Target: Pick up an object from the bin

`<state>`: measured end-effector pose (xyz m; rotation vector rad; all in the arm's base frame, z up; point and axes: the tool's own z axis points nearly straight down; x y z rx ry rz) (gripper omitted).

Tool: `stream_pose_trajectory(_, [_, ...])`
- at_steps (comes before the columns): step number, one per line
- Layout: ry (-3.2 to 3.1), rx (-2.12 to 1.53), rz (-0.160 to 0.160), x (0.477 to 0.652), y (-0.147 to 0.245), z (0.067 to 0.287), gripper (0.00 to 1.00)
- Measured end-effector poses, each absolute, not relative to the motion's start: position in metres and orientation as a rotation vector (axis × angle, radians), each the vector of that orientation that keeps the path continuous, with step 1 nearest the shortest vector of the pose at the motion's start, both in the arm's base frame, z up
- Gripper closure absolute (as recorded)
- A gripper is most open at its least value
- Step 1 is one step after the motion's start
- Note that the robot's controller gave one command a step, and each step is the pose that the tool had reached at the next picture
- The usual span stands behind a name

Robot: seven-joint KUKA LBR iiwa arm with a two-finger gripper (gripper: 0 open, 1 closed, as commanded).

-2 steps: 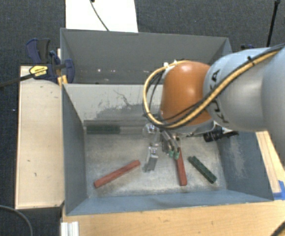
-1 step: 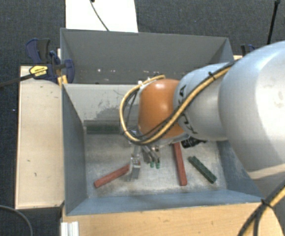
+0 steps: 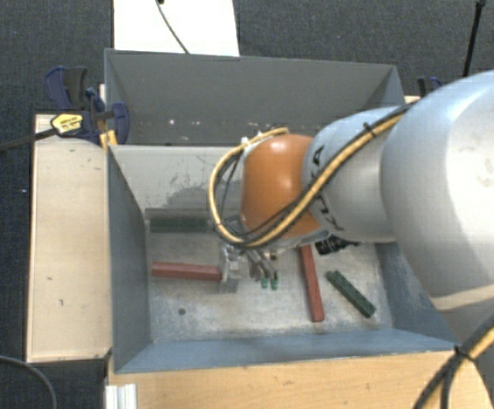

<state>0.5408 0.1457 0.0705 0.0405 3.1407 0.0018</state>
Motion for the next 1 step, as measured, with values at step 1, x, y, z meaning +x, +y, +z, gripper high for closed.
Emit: stream_pose_trajectory(1, [3.132,0.045,0.005,0.5155,0.1371,0.2173,1.0])
